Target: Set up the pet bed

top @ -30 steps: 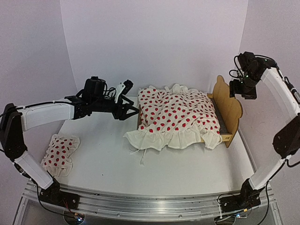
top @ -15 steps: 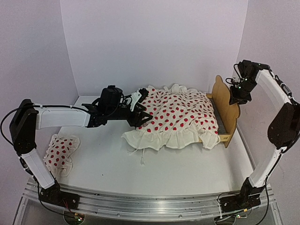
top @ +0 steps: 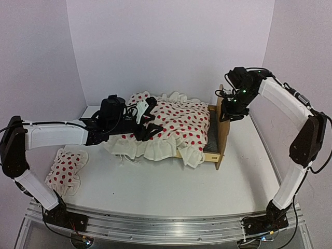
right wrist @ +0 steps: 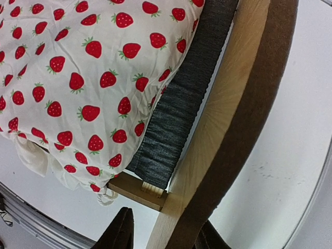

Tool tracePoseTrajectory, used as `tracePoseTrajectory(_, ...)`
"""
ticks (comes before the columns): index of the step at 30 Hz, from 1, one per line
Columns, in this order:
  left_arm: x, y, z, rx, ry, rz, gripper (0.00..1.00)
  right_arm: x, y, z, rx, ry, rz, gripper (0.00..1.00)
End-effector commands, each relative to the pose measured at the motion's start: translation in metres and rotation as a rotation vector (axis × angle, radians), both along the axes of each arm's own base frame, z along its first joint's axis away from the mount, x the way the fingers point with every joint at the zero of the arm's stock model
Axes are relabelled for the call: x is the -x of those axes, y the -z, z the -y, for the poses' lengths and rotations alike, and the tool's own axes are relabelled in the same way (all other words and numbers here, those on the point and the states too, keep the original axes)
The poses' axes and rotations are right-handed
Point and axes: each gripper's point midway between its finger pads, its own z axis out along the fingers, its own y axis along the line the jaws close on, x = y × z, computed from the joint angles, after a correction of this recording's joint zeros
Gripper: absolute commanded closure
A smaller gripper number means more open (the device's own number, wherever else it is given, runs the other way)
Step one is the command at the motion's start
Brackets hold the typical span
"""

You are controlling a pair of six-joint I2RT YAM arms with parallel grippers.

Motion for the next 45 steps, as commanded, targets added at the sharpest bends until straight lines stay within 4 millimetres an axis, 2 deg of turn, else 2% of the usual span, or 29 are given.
tracePoseTrajectory(1, 0.018, -0.02, -0.011, 0.046, 0.029, 0.063, 0.34, 0.018, -0.01, -0.088, -0.188, -0.143, -0.003, 0.61)
tracePoseTrajectory(2, 0.023, -0.016, -0.012, 0.042, 0.046, 0.05, 0.34, 0.021, -0.008, -0.095, -0.202, -0.148, -0.018, 0.59)
tracePoseTrajectory(4, 0.035, -0.003, -0.013, 0.023, 0.093, 0.025, 0.34, 0.024, -0.007, -0.094, -0.204, -0.112, -0.039, 0.55)
tracePoseTrajectory(6, 0.047, 0.006, -0.012, 0.006, 0.151, 0.018, 0.33, 0.03, -0.006, -0.083, -0.178, -0.065, -0.04, 0.51)
tracePoseTrajectory(11, 0.069, 0.019, 0.0, -0.023, 0.313, 0.026, 0.3, 0.056, -0.037, -0.046, -0.146, -0.002, 0.066, 0.44)
tracePoseTrajectory(12, 0.072, 0.022, 0.004, -0.035, 0.338, 0.04, 0.29, 0.061, -0.038, -0.04, -0.139, 0.004, 0.075, 0.43)
tracePoseTrajectory(15, 0.069, 0.035, 0.018, -0.07, 0.367, 0.041, 0.27, 0.081, -0.045, -0.025, -0.138, -0.002, 0.1, 0.41)
tracePoseTrajectory(21, 0.058, 0.062, 0.059, -0.161, 0.408, 0.062, 0.26, 0.114, -0.02, -0.011, -0.12, -0.046, 0.051, 0.42)
tracePoseTrajectory(24, 0.053, 0.071, 0.076, -0.193, 0.417, 0.075, 0.27, 0.127, -0.015, -0.006, -0.129, -0.06, 0.036, 0.42)
tracePoseTrajectory(26, 0.042, 0.078, 0.081, -0.218, 0.38, 0.054, 0.28, 0.135, -0.015, -0.002, -0.135, -0.058, 0.04, 0.42)
tracePoseTrajectory(28, 0.031, 0.087, 0.084, -0.249, 0.336, 0.032, 0.32, 0.141, -0.013, 0.003, -0.138, -0.047, 0.044, 0.43)
tracePoseTrajectory(30, 0.025, 0.096, 0.084, -0.28, 0.315, 0.017, 0.42, 0.145, -0.01, 0.006, -0.142, -0.025, 0.042, 0.44)
tracePoseTrajectory(33, 0.027, 0.103, 0.082, -0.314, 0.33, 0.009, 0.5, 0.149, 0.001, 0.01, -0.141, -0.008, 0.031, 0.44)
tracePoseTrajectory(39, 0.031, 0.121, 0.072, -0.396, 0.36, 0.032, 0.5, 0.157, 0.02, 0.011, -0.154, 0.014, 0.003, 0.46)
tracePoseTrajectory(40, 0.032, 0.124, 0.071, -0.404, 0.36, 0.031, 0.53, 0.157, 0.022, 0.011, -0.162, 0.021, 0.006, 0.47)
tracePoseTrajectory(42, 0.032, 0.121, 0.07, -0.4, 0.357, 0.031, 0.68, 0.157, 0.023, 0.01, -0.184, 0.03, 0.021, 0.48)
tracePoseTrajectory(44, 0.032, 0.109, 0.073, -0.371, 0.352, 0.029, 0.8, 0.159, 0.025, 0.009, -0.201, 0.032, 0.021, 0.48)
tracePoseTrajectory(45, 0.032, 0.101, 0.076, -0.351, 0.352, 0.027, 0.82, 0.16, 0.026, 0.01, -0.205, 0.034, 0.021, 0.48)
